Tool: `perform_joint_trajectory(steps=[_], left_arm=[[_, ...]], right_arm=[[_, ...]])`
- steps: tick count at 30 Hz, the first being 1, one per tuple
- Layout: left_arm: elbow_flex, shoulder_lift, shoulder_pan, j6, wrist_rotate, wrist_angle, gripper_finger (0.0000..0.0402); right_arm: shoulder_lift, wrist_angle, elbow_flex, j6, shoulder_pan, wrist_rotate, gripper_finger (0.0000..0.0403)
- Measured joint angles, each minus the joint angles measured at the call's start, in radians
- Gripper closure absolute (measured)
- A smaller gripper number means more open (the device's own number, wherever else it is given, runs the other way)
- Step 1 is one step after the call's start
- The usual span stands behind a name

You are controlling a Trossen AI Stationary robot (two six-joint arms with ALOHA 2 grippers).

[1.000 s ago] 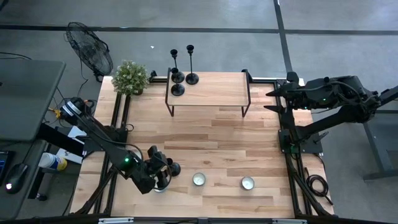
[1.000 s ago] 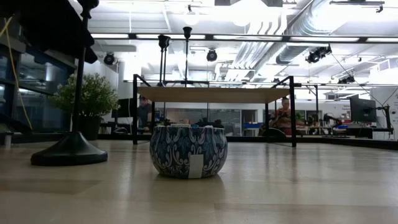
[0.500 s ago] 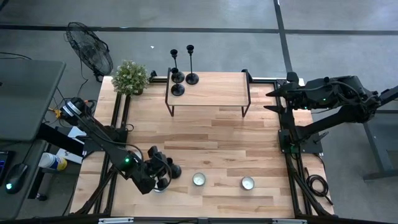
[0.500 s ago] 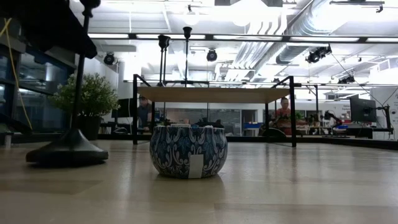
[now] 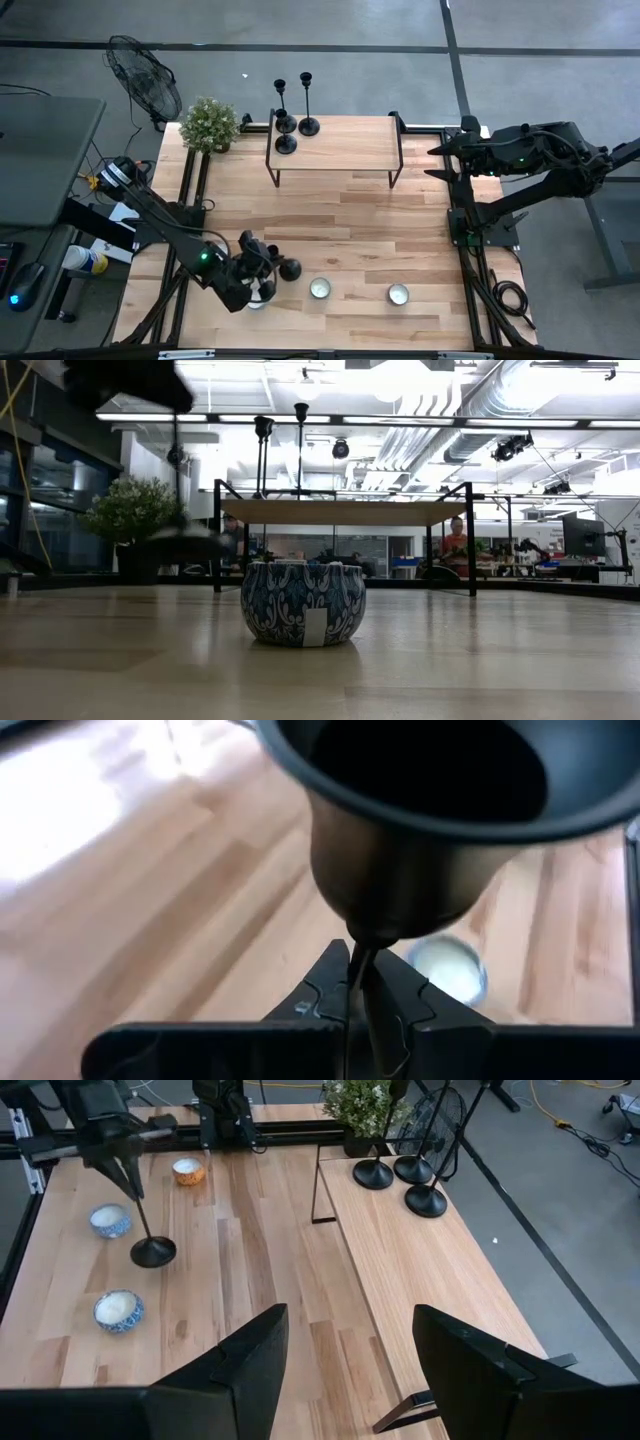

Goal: Pick & Place candle stick holders
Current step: Put the black candle holder on the shelf

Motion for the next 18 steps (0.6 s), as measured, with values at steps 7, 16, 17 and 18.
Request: perform_joint_trajectory(steps=[7, 16, 17, 18], left_arm=[[0.138, 0.0, 0.116, 0.149, -0.011, -0.041, 0.0395], [0.253, 0.0, 0.264, 0.308, -0.016, -0.039, 0.0395], [0.262, 0.0, 0.282, 0.31, -0.021, -0.038, 0.0395], [0.272, 0.0, 0.3, 0.31, -0.03, -0.039, 0.0395]], right_arm=[[0.0, 0.0, 0.0, 0.01, 0.0, 0.019, 0.0195], [0.0, 0.0, 0.0, 0.025, 0.0, 0.069, 0.0195], [0.0, 0.0, 0.0, 0.025, 0.0, 0.077, 0.0195], [0.0, 0.0, 0.0, 0.027, 0.0, 0.086, 0.0195]])
